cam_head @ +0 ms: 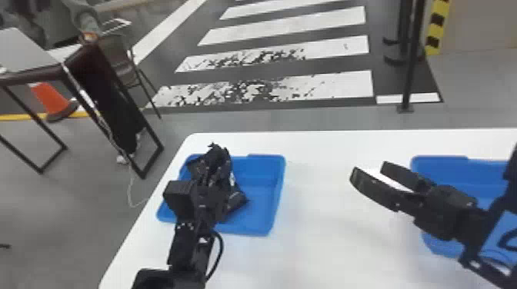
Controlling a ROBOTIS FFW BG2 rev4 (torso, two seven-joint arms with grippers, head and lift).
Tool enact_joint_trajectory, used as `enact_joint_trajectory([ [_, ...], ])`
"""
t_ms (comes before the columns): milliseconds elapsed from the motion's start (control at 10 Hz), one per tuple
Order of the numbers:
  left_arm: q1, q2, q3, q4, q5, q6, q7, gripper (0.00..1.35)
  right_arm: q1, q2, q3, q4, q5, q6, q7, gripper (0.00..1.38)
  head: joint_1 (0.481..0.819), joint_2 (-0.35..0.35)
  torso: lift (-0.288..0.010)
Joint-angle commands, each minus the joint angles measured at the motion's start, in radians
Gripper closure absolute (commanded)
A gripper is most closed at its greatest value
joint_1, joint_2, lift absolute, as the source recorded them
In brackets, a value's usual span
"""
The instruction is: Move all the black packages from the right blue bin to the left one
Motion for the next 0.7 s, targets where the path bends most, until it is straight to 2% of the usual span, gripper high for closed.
enact_joint_trajectory([
  [0,0.017,0.007,-0.065,0.005,0.122,-0.123,-0.004,0.12,0.062,0.021,-0.102,-0.052,0.107,-0.029,0.000,0.15,0.695,0.350,-0.132],
  [100,0.032,0.013,-0.133,0.003,0.198,-0.222,-0.008,0.02,0.113,0.041,-0.186,-0.096,0.217,-0.068,0.000,0.14,0.695,0.346,-0.132],
  [200,0.049,0.019,-0.194,-0.005,0.233,-0.315,-0.011,0.07,0.167,0.059,-0.244,-0.113,0.269,-0.149,0.000,0.13,0.695,0.283,-0.132],
  [300,0.098,0.016,-0.210,-0.076,0.186,-0.327,-0.014,0.05,0.207,0.073,-0.283,-0.133,0.325,-0.208,-0.005,0.11,0.695,0.205,-0.132],
  [400,0.165,-0.001,-0.182,-0.167,0.074,-0.330,-0.011,0.00,0.261,0.080,-0.315,-0.184,0.386,-0.213,-0.028,0.09,0.695,0.136,-0.132],
  [600,0.285,-0.008,-0.182,-0.304,0.030,-0.207,-0.008,0.00,0.391,0.097,-0.361,-0.292,0.462,-0.311,-0.101,0.08,0.695,0.079,-0.132],
])
